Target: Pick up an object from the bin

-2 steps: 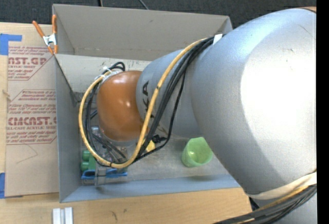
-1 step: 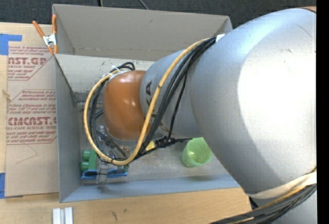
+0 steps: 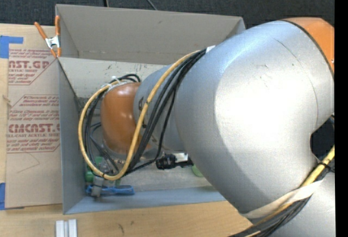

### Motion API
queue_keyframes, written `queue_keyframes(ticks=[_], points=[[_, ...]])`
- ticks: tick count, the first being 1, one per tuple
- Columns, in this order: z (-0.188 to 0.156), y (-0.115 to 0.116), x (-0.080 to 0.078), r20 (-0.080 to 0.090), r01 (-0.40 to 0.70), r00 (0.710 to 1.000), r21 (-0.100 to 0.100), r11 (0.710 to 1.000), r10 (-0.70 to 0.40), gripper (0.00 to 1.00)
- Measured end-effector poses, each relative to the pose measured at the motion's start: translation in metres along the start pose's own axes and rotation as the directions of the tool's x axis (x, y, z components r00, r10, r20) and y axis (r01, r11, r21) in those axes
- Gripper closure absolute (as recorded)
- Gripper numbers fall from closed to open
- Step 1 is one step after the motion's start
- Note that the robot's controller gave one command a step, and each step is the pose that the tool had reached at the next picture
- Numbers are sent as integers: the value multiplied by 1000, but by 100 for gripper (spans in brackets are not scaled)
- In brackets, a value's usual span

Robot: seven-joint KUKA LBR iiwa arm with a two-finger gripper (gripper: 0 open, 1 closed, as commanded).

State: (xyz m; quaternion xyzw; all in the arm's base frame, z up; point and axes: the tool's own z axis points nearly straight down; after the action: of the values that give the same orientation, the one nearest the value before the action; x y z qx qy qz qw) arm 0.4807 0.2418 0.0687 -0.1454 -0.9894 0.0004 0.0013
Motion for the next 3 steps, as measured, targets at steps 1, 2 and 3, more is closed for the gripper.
queue_keyframes(ticks=[1,2,3], points=[[1,0,0,1,1,1000,-1,1000,-1,0],[-1,1,-1,2,1,1000,-2,1000,-1,100],[-55,2,-1,5,2,1000,-5,1000,-2,100]])
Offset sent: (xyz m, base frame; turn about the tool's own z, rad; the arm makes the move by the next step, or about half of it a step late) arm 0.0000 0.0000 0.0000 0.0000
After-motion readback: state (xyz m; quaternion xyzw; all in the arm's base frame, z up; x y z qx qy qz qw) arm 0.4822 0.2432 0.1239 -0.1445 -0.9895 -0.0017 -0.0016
